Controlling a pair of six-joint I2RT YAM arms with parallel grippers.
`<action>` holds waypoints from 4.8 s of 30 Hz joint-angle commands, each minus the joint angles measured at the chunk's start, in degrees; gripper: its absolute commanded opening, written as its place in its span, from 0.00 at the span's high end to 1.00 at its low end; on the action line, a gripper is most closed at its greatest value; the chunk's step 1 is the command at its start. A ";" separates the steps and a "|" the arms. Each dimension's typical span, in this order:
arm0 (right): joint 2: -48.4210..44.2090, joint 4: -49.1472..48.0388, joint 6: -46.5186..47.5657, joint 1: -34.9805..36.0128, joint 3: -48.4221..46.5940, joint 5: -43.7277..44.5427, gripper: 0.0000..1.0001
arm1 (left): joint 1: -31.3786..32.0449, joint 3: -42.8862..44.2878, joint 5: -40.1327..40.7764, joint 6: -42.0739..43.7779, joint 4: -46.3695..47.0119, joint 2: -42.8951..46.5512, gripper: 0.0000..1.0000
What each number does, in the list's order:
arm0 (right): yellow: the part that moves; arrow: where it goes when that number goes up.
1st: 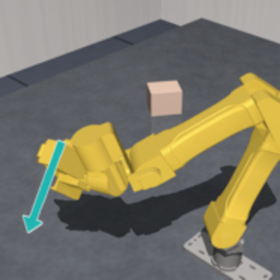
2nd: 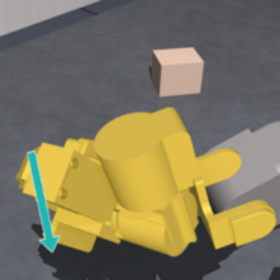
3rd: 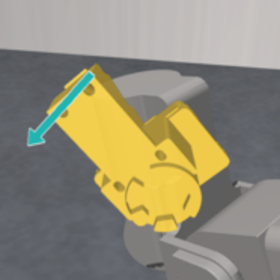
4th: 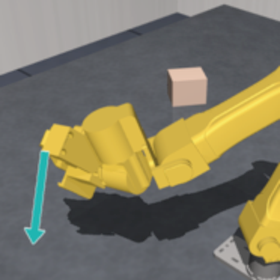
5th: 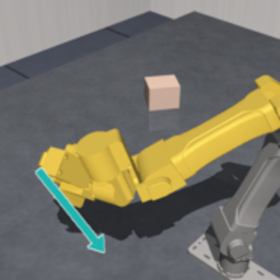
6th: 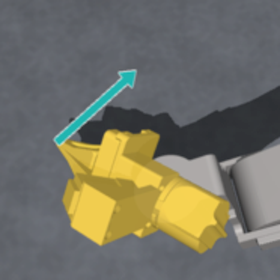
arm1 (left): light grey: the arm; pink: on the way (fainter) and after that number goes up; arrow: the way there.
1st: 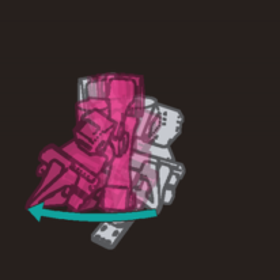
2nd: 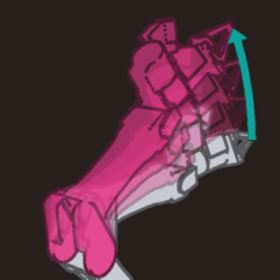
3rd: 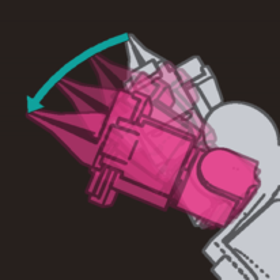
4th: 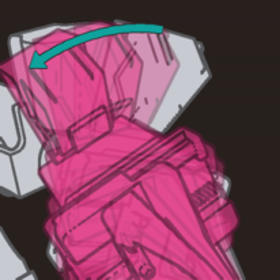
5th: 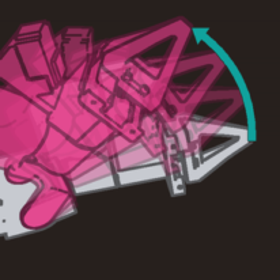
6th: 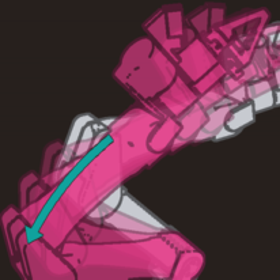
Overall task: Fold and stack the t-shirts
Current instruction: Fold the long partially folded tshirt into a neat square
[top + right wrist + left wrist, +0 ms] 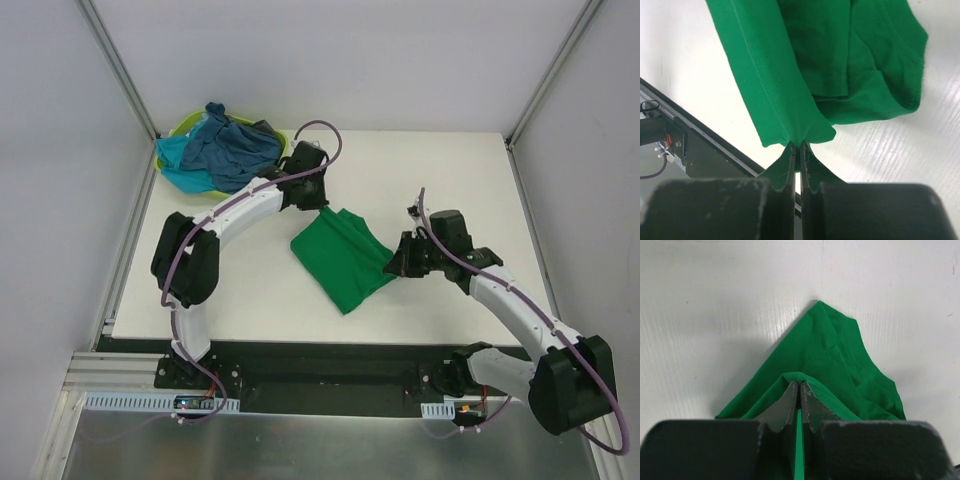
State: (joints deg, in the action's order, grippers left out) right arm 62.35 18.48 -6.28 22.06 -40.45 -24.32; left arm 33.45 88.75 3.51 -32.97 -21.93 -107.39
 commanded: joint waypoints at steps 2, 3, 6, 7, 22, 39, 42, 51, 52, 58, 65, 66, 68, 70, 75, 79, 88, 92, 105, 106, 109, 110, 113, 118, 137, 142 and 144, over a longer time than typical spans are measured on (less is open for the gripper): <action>2.95 1.03 1.71 -1.67 -1.48 0.94 0.99 | -0.67 5.38 2.38 3.35 1.46 -4.22 1.00; 3.48 0.94 1.89 -1.85 -1.56 1.20 0.98 | -0.67 5.99 2.38 3.53 1.54 -5.10 1.00; 5.32 0.59 2.33 -2.55 -1.83 2.08 0.97 | -0.76 7.84 2.38 4.23 1.54 -7.12 1.00; 6.20 0.59 2.33 -2.73 -2.09 2.69 0.96 | -0.76 8.36 2.47 4.67 1.54 -7.91 1.00; 6.04 1.21 1.80 -3.70 -7.10 9.83 0.04 | -0.76 9.08 -2.37 8.36 1.54 -5.29 0.01; 18.94 -16.02 -8.22 3.25 -6.66 -2.68 0.04 | -0.76 -9.82 -17.39 3.35 6.29 1.49 0.01; 23.25 -14.53 -6.99 2.20 -7.28 -2.40 0.04 | -0.76 -12.01 -18.62 2.74 6.29 0.78 0.01; 26.16 -10.40 0.04 -2.38 -9.91 -3.29 0.04 | 4.94 -29.76 -20.30 -5.16 10.68 11.93 0.01; 25.55 -9.35 0.74 -2.46 -10.61 -3.19 0.04 | 6.35 -30.91 -19.95 -5.78 10.77 13.34 0.01; 15.02 -5.74 2.59 -2.55 -9.04 1.01 0.04 | 9.26 -34.87 -15.03 -6.41 10.51 22.13 0.01; 9.54 -5.74 3.38 -3.25 -6.30 9.91 0.04 | 4.71 -32.16 -3.06 -2.98 8.57 23.82 0.01; 10.94 -5.74 3.21 -3.26 -7.09 9.47 0.04 | 2.95 -30.93 -3.42 -2.54 8.66 21.46 0.01; 14.10 -5.74 2.95 -3.34 -9.03 7.98 0.04 | -0.22 -27.77 -6.14 -1.84 8.66 17.24 0.03; 17.44 -5.82 2.86 -3.43 -10.96 7.09 0.01 | -1.98 -23.38 -9.03 -0.26 8.66 12.76 0.09; 24.65 -5.65 3.12 -3.69 -14.48 7.44 0.10 | -2.87 -18.36 -12.04 1.59 8.75 5.89 0.23; 27.47 -6.35 3.29 -3.61 -15.27 7.00 0.22 | -3.13 -16.68 -13.44 1.68 8.66 3.25 0.45; 29.67 -6.18 3.91 -3.69 -16.33 8.23 0.29 | -3.22 -13.87 -15.38 2.21 8.57 -1.59 0.66; 30.90 -6.26 4.09 -3.61 -17.12 8.32 0.33 | -3.22 -13.34 -16.16 2.30 8.40 -2.38 0.86; 26.44 -6.26 1.72 -3.61 -15.11 6.65 0.99 | -3.13 -18.08 -15.90 1.95 9.45 5.87 1.00; 25.20 -6.18 1.63 -3.52 -14.40 6.48 0.99 | -3.13 -19.04 -15.99 1.95 10.06 7.71 1.00; 21.33 -5.74 1.54 -3.61 -12.82 5.51 0.99 | -3.04 -21.51 -15.81 2.29 11.38 11.06 1.00; 20.11 -5.39 1.36 -3.61 -12.47 4.90 0.99 | -3.04 -21.77 -16.16 2.56 11.56 11.94 1.00; 17.03 -4.60 1.10 -3.69 -11.68 4.71 0.99 | -3.04 -21.87 -17.56 3.26 11.91 13.61 1.00; 15.43 -4.15 1.18 -4.57 -10.79 6.56 0.99 | -2.95 -20.47 -17.05 4.23 12.62 13.36 1.00; 33.10 -14.61 -0.57 -9.50 -13.69 10.51 0.84 | -3.22 -2.28 -5.62 9.33 4.98 -7.83 0.85; 29.60 -10.14 1.18 -9.50 -16.77 10.69 0.54 | -3.13 -0.51 -4.74 10.12 3.48 -5.38 0.42; 26.53 -7.33 1.53 -9.41 -17.30 11.48 0.11 | -3.13 -1.29 -4.21 10.03 2.86 -2.40 0.30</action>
State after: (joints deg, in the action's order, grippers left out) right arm 95.13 7.09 -6.22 12.82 -54.52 -14.92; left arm 30.33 85.78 -3.77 -23.94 -16.73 -115.98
